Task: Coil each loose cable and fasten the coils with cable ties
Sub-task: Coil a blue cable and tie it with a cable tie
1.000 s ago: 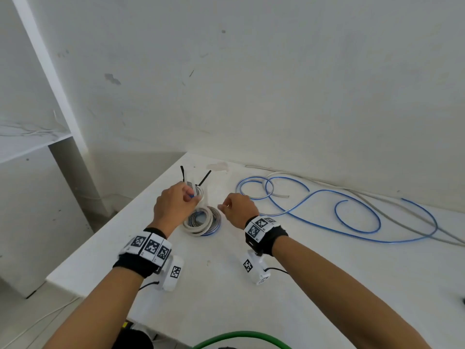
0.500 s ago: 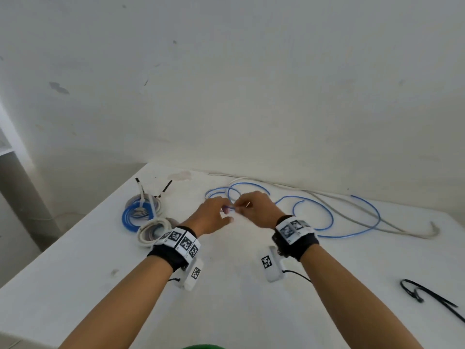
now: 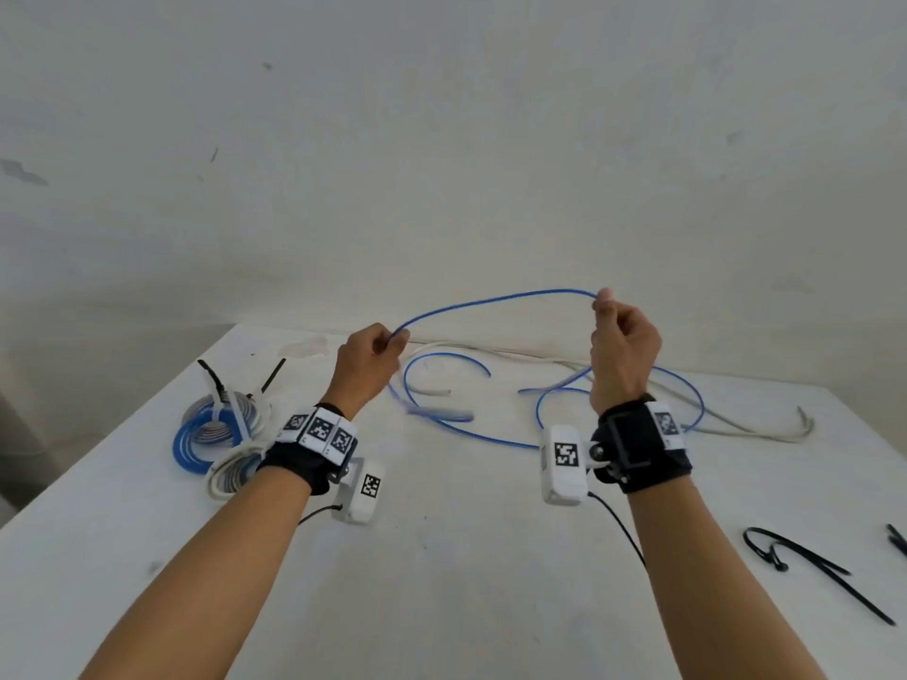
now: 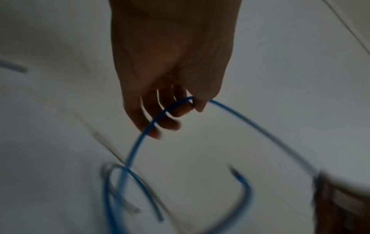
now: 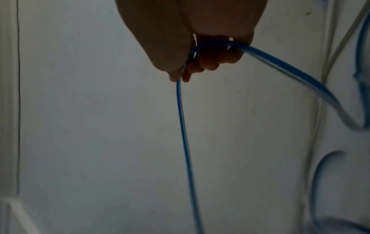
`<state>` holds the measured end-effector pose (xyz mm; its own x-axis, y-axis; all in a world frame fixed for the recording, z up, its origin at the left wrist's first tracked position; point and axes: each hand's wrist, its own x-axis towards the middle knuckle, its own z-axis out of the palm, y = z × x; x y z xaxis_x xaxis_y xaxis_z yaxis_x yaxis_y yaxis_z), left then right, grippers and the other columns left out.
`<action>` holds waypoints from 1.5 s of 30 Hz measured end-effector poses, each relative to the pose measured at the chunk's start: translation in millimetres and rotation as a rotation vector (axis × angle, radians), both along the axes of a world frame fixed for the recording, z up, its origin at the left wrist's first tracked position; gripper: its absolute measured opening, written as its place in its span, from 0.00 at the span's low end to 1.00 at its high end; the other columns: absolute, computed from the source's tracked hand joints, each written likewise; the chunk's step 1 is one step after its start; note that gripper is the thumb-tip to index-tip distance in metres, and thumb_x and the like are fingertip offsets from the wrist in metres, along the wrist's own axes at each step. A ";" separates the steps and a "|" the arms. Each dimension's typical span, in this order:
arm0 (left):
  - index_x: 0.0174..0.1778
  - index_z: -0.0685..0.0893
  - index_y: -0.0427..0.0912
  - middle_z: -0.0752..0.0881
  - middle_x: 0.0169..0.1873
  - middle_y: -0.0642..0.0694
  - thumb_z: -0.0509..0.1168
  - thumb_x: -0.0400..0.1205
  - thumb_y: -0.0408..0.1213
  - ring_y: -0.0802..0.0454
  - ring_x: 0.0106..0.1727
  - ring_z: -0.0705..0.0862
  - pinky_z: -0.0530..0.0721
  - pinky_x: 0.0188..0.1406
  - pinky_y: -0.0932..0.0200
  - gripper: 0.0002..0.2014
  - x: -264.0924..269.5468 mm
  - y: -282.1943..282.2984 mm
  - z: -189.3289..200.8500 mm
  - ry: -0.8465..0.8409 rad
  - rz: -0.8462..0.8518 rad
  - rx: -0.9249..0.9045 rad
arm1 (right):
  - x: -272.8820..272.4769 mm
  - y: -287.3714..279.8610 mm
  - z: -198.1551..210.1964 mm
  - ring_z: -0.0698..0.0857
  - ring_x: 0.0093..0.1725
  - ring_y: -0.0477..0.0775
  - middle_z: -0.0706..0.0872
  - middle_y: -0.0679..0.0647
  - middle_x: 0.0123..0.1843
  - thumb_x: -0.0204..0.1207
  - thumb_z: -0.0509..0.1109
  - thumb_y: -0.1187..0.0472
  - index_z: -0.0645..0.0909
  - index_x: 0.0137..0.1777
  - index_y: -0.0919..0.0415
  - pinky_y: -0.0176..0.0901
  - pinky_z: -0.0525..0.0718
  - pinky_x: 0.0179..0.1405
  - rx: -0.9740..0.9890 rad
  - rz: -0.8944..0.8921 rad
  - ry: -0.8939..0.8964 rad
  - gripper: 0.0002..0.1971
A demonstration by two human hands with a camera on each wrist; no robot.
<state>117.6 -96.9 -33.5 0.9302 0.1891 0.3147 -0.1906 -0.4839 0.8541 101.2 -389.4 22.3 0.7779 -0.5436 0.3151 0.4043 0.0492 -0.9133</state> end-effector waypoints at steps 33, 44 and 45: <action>0.47 0.81 0.37 0.62 0.22 0.54 0.57 0.92 0.41 0.61 0.15 0.61 0.60 0.06 0.66 0.14 18.0 -45.4 11.5 0.435 -0.334 -1.418 | 12.5 58.5 -80.8 0.76 0.33 0.39 0.86 0.43 0.49 0.84 0.71 0.57 0.85 0.53 0.49 0.36 0.73 0.39 -0.724 0.117 -0.004 0.03; 0.46 0.80 0.26 0.66 0.20 0.46 0.61 0.89 0.35 0.55 0.12 0.62 0.59 0.08 0.68 0.14 27.2 -13.1 2.5 0.493 -0.169 -2.021 | -0.4 46.7 -56.7 0.81 0.69 0.37 0.85 0.45 0.69 0.82 0.59 0.76 0.90 0.46 0.41 0.33 0.75 0.63 -0.776 0.803 0.189 0.27; 0.48 0.79 0.25 0.66 0.21 0.46 0.61 0.89 0.34 0.55 0.12 0.61 0.59 0.10 0.69 0.12 27.0 -10.6 2.6 0.470 -0.138 -2.050 | -2.9 46.1 -52.0 0.81 0.72 0.39 0.86 0.45 0.71 0.82 0.57 0.75 0.91 0.44 0.46 0.35 0.75 0.67 -0.711 0.874 0.179 0.26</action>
<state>144.6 -107.5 -30.9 0.8935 -0.1837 -0.4098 0.2022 0.9793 0.0020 98.3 -343.3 -29.7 0.8671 0.4638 0.1814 0.3472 -0.3016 -0.8880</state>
